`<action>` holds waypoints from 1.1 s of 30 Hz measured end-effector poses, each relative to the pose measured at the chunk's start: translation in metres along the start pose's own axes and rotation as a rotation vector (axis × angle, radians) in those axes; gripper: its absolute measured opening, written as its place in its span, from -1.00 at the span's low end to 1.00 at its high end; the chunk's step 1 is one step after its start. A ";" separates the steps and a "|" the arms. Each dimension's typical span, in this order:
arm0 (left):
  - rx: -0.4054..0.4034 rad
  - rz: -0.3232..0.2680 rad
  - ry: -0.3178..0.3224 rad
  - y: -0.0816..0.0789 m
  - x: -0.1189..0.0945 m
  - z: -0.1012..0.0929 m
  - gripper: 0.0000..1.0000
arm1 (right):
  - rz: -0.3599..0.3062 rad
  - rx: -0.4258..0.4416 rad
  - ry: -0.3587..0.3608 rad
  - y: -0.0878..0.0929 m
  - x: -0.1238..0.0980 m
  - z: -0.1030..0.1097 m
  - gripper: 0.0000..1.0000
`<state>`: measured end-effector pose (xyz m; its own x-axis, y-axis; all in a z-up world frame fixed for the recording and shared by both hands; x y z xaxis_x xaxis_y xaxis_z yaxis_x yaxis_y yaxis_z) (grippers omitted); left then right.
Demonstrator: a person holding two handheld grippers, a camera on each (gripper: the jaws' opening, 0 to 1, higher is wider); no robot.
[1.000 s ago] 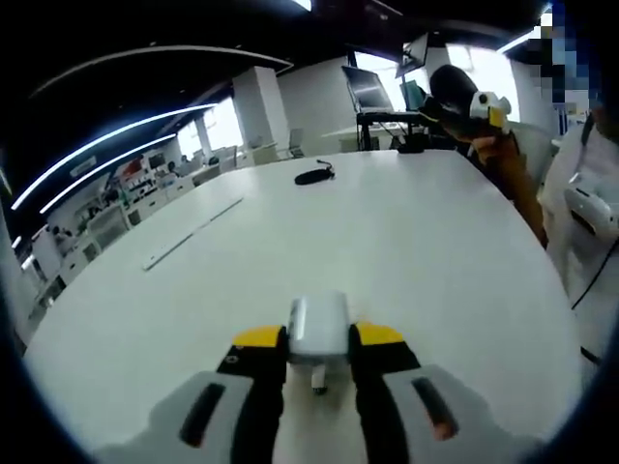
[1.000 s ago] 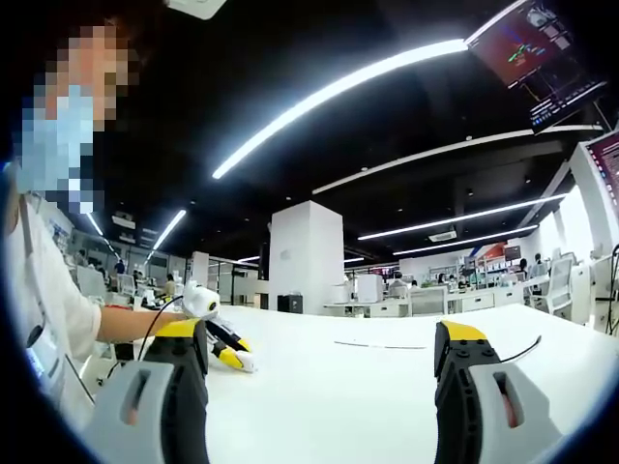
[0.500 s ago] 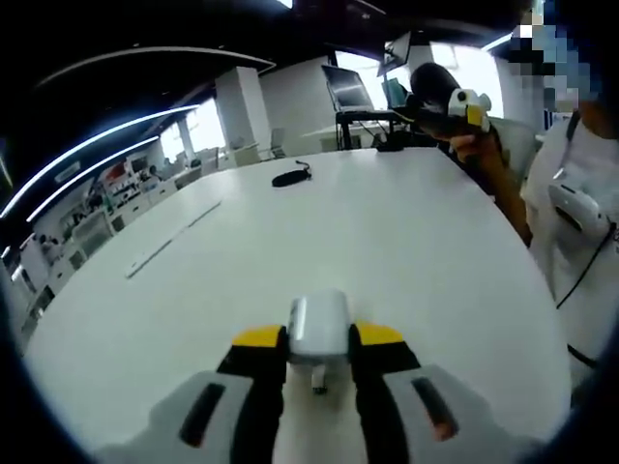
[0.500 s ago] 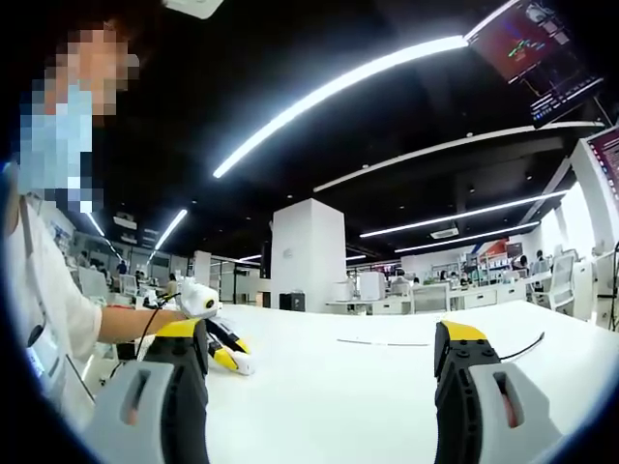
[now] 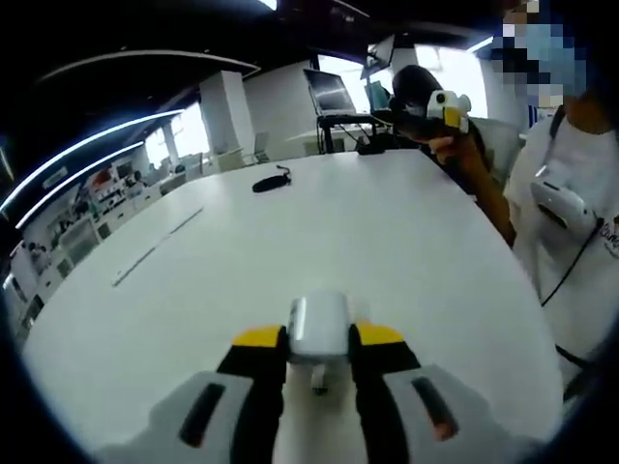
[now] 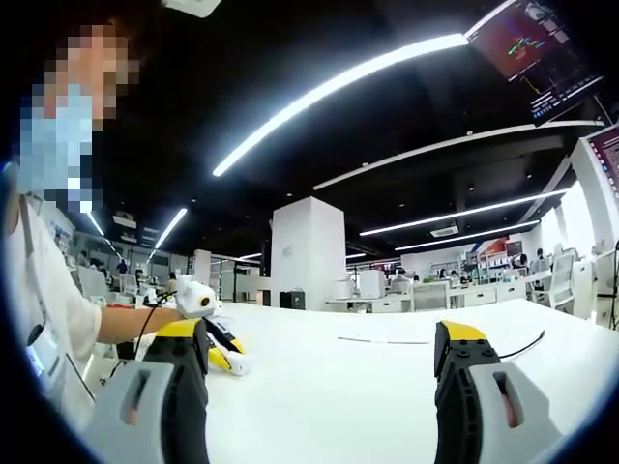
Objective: Plug the desk Type‑C cable into the charger adapter.
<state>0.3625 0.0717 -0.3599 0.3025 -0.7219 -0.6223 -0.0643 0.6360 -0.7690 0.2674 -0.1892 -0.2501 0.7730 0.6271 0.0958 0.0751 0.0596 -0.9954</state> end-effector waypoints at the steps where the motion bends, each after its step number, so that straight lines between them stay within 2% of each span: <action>1: 0.001 0.000 0.003 0.000 0.000 -0.001 -0.49 | 0.000 0.001 0.001 0.000 0.000 0.000 1.00; 24: 0.005 -0.034 0.008 0.000 0.000 -0.001 -0.48 | 0.005 -0.008 0.004 0.002 0.000 -0.002 1.00; 33: 0.003 -0.070 0.014 0.000 0.001 -0.002 -0.48 | 0.017 -0.012 0.008 0.005 0.003 -0.004 1.00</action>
<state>0.3608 0.0708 -0.3607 0.2924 -0.7688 -0.5687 -0.0408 0.5841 -0.8106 0.2728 -0.1904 -0.2544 0.7794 0.6215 0.0793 0.0699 0.0396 -0.9968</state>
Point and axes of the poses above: the point that each gripper's makers call its tool centre point, and the gripper's own axes: x roughly forward along the fingers, z roughly to its left, y roughly out of its underside, the point moved 1 cm from there along -x, roughly backward along the fingers, and after that the axes turned 10 degrees about z, right-handed, at the moved point
